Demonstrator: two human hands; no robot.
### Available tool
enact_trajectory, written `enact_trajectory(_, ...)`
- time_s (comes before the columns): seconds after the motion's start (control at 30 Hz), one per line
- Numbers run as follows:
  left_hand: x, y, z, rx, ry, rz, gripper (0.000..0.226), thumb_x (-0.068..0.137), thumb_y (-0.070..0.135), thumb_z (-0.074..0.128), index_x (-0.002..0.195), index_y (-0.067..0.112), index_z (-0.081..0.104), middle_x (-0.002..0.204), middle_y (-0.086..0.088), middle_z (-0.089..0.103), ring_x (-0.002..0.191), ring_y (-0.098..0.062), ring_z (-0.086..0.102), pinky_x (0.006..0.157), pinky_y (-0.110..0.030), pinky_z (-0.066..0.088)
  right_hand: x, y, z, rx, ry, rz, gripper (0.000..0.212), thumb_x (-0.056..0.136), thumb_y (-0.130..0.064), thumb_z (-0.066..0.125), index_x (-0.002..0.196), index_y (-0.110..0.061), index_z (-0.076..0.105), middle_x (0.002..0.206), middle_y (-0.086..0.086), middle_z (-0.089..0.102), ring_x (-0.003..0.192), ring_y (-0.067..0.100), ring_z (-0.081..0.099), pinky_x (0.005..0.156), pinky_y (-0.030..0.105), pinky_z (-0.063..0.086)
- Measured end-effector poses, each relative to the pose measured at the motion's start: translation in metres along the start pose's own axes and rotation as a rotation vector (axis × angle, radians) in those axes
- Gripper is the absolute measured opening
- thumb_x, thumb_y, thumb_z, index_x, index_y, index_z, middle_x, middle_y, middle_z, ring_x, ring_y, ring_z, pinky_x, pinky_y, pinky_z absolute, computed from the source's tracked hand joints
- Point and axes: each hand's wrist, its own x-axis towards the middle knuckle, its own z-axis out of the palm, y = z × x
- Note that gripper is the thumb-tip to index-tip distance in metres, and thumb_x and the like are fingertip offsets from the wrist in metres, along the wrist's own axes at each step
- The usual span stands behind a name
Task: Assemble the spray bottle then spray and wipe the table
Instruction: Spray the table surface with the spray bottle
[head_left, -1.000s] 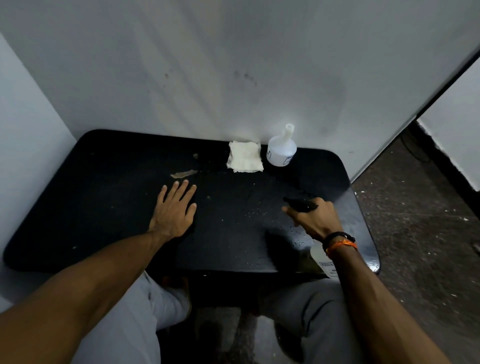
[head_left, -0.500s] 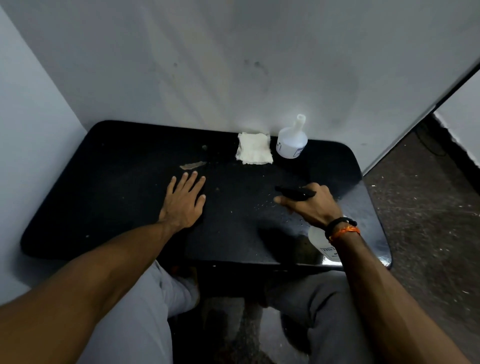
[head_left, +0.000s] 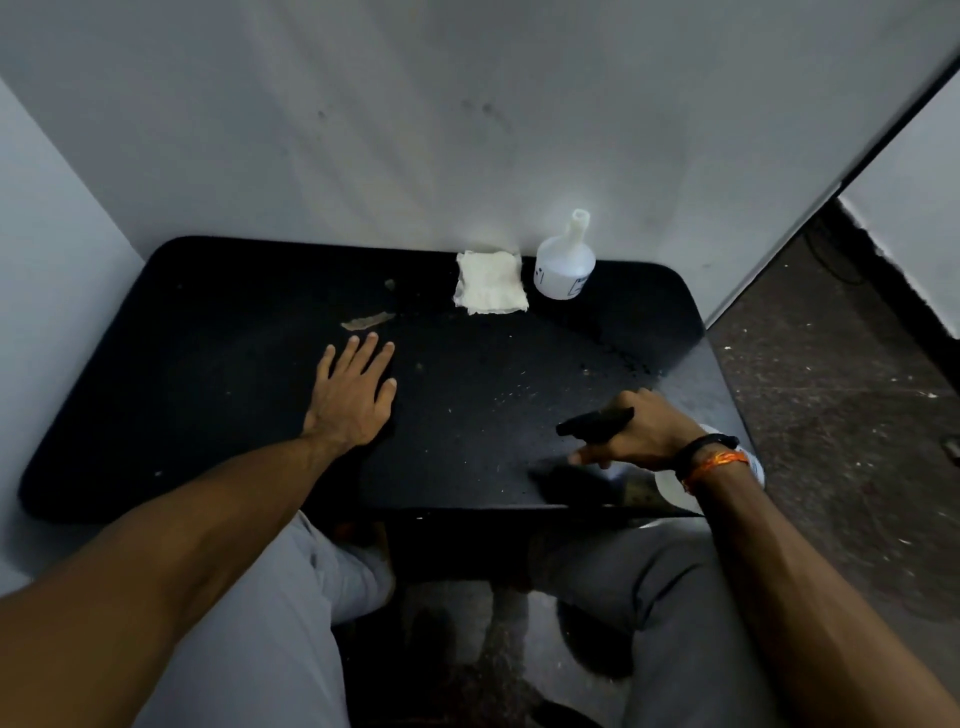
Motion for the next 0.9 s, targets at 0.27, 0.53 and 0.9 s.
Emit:
enact_trajectory(0.27,0.001,0.002,0.004,0.015,0.017,0.032,0.058,0.104,0.035,0.039,0.158,0.015,0.027,0.167,-0.011,0.022,0.155,-0.030,0.017,0.127,-0.050,0.007,0.000,0.029,-0.003,0.109,0.250,0.311,0.035,0.077,-0.039,0.075,0.110,-0.027,0.075,0.087,0.004,0.076,0.081,0.021,0.072,0.079,0.037,0.061)
enact_trajectory(0.53,0.003,0.001,0.004,-0.005,0.014,0.105,0.057,0.105,0.027,0.040,0.156,0.003,0.030,0.165,-0.016,0.026,0.154,-0.031,0.020,0.128,-0.047,0.009,0.004,0.042,-0.003,0.371,0.532,0.440,0.031,0.075,-0.035,0.072,0.099,-0.015,0.073,0.077,0.008,0.074,0.062,0.022,0.062,0.057,0.030,0.053)
enact_trajectory(0.9,0.001,0.004,0.000,-0.019,0.039,0.093,0.056,0.104,0.025,0.044,0.155,0.004,0.033,0.164,-0.015,0.029,0.153,-0.030,0.023,0.127,-0.046,0.011,0.013,0.027,-0.012,0.377,0.640,0.427,0.041,0.077,-0.038,0.071,0.107,-0.010,0.069,0.094,0.013,0.073,0.085,0.029,0.071,0.078,0.042,0.062)
